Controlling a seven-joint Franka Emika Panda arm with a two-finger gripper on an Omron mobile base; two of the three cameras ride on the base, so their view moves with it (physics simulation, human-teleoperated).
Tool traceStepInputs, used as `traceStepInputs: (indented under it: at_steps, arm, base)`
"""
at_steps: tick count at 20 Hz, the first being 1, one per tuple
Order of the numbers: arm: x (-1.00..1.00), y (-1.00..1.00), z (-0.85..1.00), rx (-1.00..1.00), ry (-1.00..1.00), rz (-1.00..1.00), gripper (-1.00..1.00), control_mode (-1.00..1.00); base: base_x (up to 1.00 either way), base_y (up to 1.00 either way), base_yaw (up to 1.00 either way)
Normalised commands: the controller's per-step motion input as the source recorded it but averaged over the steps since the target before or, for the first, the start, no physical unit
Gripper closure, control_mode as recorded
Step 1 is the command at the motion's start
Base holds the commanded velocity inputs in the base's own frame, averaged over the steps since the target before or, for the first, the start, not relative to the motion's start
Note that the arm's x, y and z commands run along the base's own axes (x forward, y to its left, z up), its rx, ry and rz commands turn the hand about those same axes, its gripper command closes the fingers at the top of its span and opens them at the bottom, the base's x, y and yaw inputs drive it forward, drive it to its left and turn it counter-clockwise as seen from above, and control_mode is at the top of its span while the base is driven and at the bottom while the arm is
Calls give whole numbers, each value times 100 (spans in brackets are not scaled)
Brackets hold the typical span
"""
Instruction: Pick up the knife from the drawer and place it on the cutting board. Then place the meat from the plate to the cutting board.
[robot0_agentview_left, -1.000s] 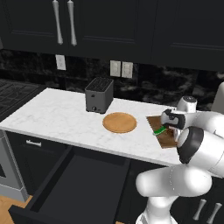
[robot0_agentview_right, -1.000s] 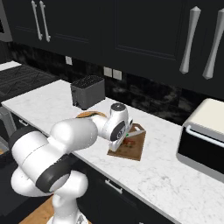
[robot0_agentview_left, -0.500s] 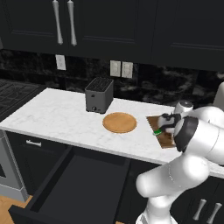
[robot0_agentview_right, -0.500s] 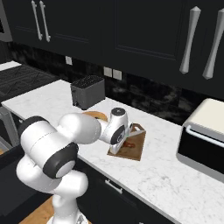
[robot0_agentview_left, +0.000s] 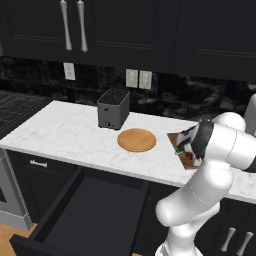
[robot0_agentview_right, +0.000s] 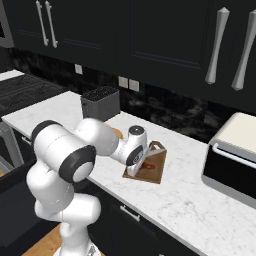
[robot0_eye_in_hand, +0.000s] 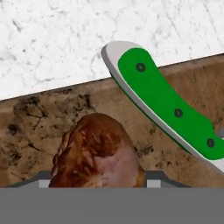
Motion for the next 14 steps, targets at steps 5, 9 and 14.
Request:
traceStepInputs:
  at_steps: [5, 9, 14]
  arm:
    - [9, -3, -20, 0, 0, 5, -100, -100]
    - [1, -1, -4, 1, 0, 2, -100, -100]
    - [-48, 0, 12, 0, -5, 1, -100, -100]
  base:
    - [0, 0, 0]
    - [0, 0, 0]
    - [0, 0, 0]
